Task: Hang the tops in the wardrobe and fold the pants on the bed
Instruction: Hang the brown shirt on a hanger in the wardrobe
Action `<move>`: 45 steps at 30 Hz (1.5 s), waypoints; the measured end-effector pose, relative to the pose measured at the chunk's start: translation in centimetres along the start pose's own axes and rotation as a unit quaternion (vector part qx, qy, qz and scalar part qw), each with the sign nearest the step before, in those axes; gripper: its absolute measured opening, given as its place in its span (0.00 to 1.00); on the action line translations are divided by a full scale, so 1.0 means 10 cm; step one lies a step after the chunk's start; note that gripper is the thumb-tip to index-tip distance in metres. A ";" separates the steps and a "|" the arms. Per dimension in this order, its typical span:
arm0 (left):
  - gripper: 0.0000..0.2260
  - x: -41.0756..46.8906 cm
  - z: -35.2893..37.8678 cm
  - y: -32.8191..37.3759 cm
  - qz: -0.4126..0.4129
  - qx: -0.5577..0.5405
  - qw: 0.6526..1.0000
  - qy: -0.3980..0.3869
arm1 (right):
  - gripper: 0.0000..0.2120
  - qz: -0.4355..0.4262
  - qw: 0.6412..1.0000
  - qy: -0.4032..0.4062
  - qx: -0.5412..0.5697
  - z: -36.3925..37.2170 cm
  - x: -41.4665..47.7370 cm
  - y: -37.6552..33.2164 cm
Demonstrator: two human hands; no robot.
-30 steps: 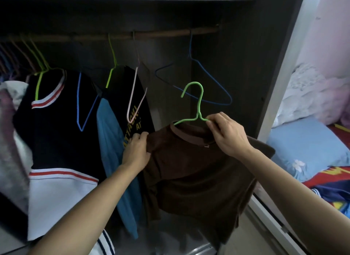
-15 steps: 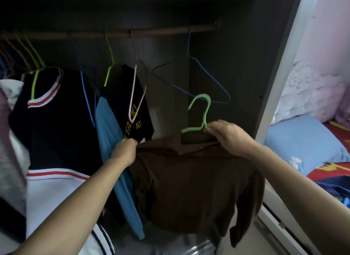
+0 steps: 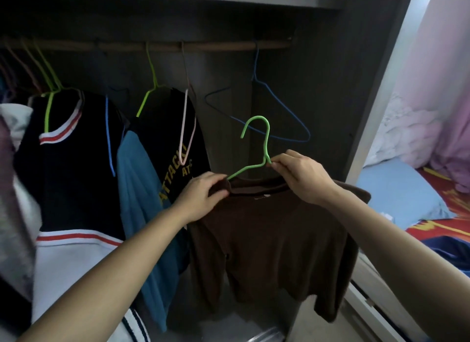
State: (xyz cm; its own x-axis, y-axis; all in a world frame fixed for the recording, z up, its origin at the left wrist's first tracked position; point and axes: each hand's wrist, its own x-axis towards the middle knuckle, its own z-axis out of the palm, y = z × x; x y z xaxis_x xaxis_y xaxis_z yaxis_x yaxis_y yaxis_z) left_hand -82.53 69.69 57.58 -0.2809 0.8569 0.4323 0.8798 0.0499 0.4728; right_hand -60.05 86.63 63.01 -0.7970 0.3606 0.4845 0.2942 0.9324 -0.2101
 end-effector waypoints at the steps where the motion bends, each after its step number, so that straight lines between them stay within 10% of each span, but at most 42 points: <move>1: 0.14 0.03 -0.01 0.02 0.029 -0.008 0.999 0.029 | 0.15 -0.003 1.000 0.000 -0.010 -0.02 0.00 -0.04; 7: 0.11 0.23 -0.15 0.16 0.006 -0.104 0.987 0.122 | 0.16 0.025 0.996 0.017 -0.080 -0.24 -0.05 -0.04; 16: 0.10 0.52 -0.33 0.21 -0.011 0.102 0.993 0.055 | 0.12 0.135 0.985 0.041 -0.098 -0.47 0.03 -0.30; 22: 0.08 0.71 -0.92 0.31 0.139 0.142 0.960 0.199 | 0.08 0.328 0.904 0.039 0.272 -0.47 0.30 -0.37; 27: 0.19 1.12 -1.54 0.16 0.044 0.257 0.943 0.206 | 0.12 0.325 0.794 0.045 0.512 -0.49 0.77 -0.51; 37: 0.29 1.60 -2.15 -0.17 -0.095 0.407 0.888 0.192 | 0.21 0.112 0.840 0.110 0.520 -0.17 2.09 -0.66; 45: 0.35 1.62 -2.06 -0.59 -0.107 0.393 0.894 0.188 | 0.20 0.115 0.877 0.051 0.465 0.60 2.61 -0.53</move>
State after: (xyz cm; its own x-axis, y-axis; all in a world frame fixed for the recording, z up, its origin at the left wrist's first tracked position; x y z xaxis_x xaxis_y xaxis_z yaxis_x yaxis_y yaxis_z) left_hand -100.13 72.74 77.59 -0.4536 0.5594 0.6938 0.7469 0.6633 -0.0465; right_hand -85.57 90.91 71.63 -0.7079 0.5805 0.4024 -0.1537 0.4294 -0.8899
